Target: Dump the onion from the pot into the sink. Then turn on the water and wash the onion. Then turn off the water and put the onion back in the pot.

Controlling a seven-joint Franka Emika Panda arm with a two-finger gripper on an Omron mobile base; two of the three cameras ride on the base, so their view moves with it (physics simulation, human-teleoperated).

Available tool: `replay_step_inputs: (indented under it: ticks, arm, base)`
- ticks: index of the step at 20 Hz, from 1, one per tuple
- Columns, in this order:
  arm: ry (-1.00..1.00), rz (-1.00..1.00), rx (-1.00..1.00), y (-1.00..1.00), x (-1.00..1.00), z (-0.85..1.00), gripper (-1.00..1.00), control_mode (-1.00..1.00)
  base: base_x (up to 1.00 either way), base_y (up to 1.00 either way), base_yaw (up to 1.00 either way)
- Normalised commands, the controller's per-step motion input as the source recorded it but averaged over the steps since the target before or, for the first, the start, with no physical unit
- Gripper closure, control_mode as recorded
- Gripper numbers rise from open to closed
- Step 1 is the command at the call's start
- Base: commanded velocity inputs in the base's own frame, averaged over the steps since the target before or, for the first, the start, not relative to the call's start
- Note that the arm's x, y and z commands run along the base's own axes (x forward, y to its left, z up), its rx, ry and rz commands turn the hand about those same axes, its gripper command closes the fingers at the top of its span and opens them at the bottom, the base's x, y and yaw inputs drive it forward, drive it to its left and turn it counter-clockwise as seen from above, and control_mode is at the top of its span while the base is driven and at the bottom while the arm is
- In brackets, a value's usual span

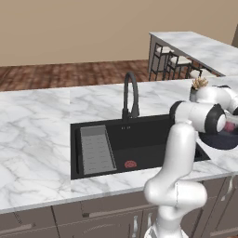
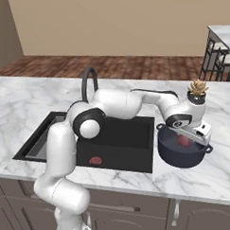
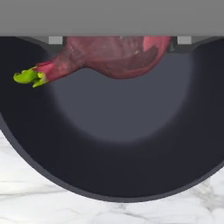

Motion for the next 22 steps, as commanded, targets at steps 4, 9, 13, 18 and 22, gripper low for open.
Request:
replay_step_inputs:
  ticks: [4,9,13,18,22]
  arm:
    - [-0.04,0.0,0.0,0.02,0.0,-0.01,-1.0,-1.0]
    - [-0.15,-0.03,-0.03,0.33,0.0,0.0,-1.0,-1.0]
    - [-0.15,-0.04,-0.03,0.27,-0.01,0.0,-1.0,-1.0]
    - [-0.12,-0.03,-0.01,0.08,-0.38,0.16,-1.0,-1.0]
    - [-0.04,-0.03,0.0,-0.04,-1.0,0.58,-1.0,-1.0]
  base:
    - [0.0,0.0,0.0]
    - [0.0,0.0,0.0]
    - [0.0,0.0,0.0]
    - [0.0,0.0,0.0]
    - [0.0,0.0,0.0]
